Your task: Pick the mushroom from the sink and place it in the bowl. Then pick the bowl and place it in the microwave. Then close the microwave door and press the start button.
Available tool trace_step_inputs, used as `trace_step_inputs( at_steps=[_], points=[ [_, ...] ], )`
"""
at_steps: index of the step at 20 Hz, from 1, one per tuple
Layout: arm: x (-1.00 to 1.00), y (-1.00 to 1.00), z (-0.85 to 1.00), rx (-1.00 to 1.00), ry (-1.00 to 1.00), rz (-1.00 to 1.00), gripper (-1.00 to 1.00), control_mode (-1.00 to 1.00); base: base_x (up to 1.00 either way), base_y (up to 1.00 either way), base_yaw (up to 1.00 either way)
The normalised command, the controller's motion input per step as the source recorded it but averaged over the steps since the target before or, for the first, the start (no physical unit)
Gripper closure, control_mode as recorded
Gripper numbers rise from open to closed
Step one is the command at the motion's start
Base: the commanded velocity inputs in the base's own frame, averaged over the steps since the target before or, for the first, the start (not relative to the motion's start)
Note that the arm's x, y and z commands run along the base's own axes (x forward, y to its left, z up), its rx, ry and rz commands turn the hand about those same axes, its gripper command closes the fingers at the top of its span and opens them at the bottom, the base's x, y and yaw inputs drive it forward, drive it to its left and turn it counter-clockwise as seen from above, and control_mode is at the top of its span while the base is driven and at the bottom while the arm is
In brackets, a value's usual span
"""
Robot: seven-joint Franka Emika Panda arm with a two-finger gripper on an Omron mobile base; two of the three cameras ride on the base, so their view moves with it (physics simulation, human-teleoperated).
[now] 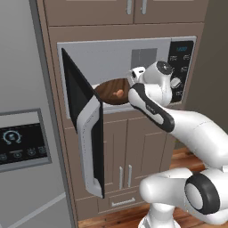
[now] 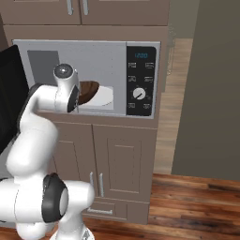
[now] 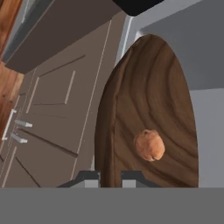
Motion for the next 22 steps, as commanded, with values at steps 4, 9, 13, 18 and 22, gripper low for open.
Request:
trace_step_inputs(
  at_steps=[4,9,13,18,22],
  points=[
    [0.37,0.11,-0.04,0.00,0.06,0.00,1.00,-1.00,0.00,0.00,0.00],
    [0.28,0.01,-0.04,0.00,0.02,0.00,1.00,-1.00,0.00,0.00,0.00],
    [0.34,0.10,-0.14,0.00,0.00,-0.01,1.00,-1.00,0.00,0.00,0.00],
    [0.52,0.05,-0.33,0.00,0.00,-0.05,1.00,-1.00,0.00,0.00,0.00],
    [0.57,0.00,-0.29,0.00,0.01,-0.05,1.00,-1.00,0.00,0.00,0.00]
  ],
)
